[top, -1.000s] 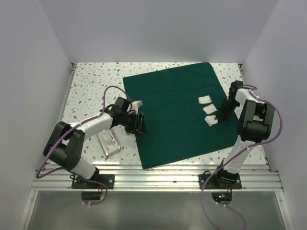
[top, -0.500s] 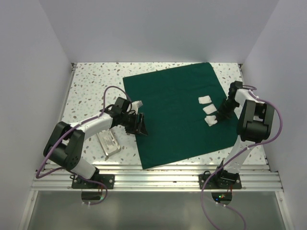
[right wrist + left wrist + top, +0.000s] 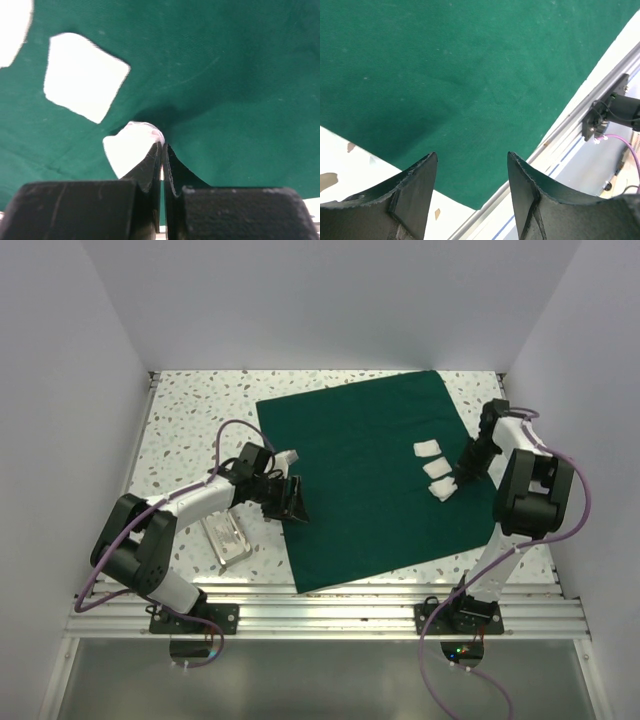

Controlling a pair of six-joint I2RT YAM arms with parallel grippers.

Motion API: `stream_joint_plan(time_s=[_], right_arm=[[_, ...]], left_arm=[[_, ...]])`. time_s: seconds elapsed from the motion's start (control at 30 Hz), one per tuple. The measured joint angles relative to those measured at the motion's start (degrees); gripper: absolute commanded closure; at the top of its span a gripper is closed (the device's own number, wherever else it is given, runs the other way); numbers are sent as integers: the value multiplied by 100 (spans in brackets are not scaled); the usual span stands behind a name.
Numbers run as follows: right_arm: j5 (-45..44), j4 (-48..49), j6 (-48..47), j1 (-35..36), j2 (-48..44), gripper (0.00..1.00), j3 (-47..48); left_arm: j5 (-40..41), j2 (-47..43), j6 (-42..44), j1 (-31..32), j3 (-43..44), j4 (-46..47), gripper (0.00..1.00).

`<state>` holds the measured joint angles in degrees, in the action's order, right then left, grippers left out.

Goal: Prepare the surgical pack

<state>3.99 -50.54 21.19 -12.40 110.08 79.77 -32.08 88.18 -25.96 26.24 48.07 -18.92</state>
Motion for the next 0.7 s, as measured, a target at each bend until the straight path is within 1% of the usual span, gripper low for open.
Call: stream_joint_plan(time_s=[0.2,0.3,0.4,0.5,0.6,0.7], right_arm=[[87,-221,-221,236,-142,100,350],[267,-286,-345,505,-275,100,433],[581,-407,-446,826,-461,100,522],[953,-533,-501,1172,-726,100,588],[1423,-643,-549,1655,-1113,100,605],[1967,-785,-647,2218,-1460,100,719]], left_arm=[[-372,-55,-105,-37,-20,168,35],[-619,-330,-236,-114,-118,378,32],[-796,-850,-470,-149,-208,660,27],[-850,-1349,-619,-149,-205,953,25],[-890,-1812,-745,-162,-208,1185,22],[-1084,-2092,-817,-212,-236,1429,22]])
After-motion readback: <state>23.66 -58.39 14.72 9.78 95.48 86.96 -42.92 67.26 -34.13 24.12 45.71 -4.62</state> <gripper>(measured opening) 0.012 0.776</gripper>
